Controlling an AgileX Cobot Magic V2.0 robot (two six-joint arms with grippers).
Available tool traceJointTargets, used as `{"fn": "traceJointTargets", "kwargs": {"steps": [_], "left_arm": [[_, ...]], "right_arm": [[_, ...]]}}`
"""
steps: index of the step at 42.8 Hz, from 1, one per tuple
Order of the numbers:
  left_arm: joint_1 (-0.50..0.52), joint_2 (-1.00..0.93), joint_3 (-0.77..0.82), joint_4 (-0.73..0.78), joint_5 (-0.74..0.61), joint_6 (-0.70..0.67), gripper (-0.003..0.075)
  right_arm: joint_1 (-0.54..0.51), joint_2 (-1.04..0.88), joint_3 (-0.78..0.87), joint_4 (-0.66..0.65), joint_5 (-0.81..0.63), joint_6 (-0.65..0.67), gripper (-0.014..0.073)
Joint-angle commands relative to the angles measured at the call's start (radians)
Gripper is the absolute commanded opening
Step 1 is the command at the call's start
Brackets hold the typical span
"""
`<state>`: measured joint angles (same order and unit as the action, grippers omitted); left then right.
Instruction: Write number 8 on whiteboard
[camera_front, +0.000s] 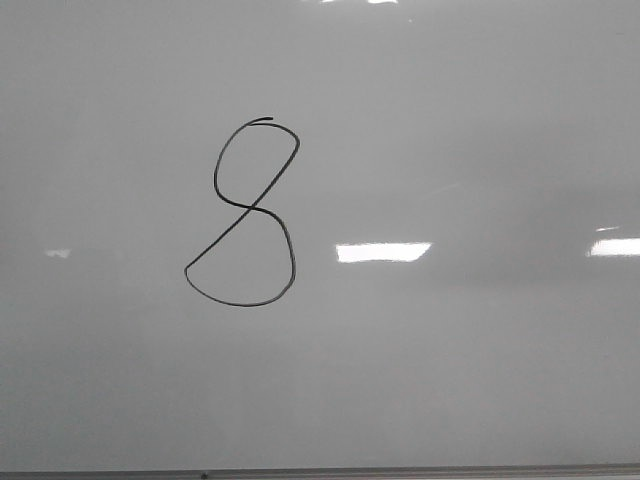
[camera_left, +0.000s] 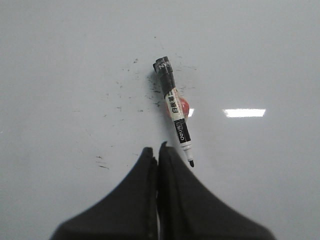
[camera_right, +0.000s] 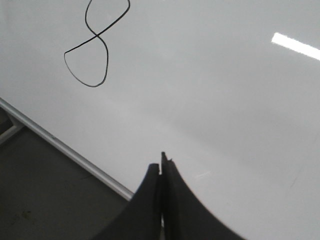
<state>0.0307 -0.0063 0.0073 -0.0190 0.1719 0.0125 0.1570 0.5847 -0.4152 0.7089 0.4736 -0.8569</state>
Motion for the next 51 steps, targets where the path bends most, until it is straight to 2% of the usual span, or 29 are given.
{"fn": "traceJointTargets", "kwargs": {"steps": [1, 7, 11, 18, 22, 29, 39, 51], "left_arm": [[0.002, -0.013, 0.014, -0.001, -0.092, -0.012, -0.0021], [0.002, -0.013, 0.014, -0.001, -0.092, -0.012, -0.0021], [0.002, -0.013, 0.014, -0.001, -0.092, -0.012, -0.0021], [0.002, -0.013, 0.014, -0.001, -0.092, -0.012, -0.0021], [0.002, -0.013, 0.014, -0.001, -0.092, -0.012, -0.0021], [0.002, -0.013, 0.014, -0.001, -0.092, -0.012, -0.0021], [0.002, -0.013, 0.014, -0.001, -0.092, -0.012, -0.0021], [0.002, -0.013, 0.014, -0.001, -0.092, -0.012, -0.0021]], "right_arm": [[-0.006, -0.009, -0.013, 0.014, -0.130, 0.001, -0.0069], [-0.006, -0.091, 0.079, -0.040, -0.325, 0.138, -0.0069], [-0.020, -0.177, 0.172, -0.177, -0.429, 0.322, -0.0069], [-0.102, -0.332, 0.302, -0.468, -0.453, 0.675, -0.0069], [-0.150, -0.404, 0.355, -0.583, -0.451, 0.790, -0.0069], [-0.166, -0.496, 0.438, -0.610, -0.439, 0.824, -0.0069], [-0.166, -0.612, 0.439, -0.611, -0.331, 0.824, -0.0069], [-0.166, -0.610, 0.439, -0.611, -0.340, 0.824, -0.0069]]}}
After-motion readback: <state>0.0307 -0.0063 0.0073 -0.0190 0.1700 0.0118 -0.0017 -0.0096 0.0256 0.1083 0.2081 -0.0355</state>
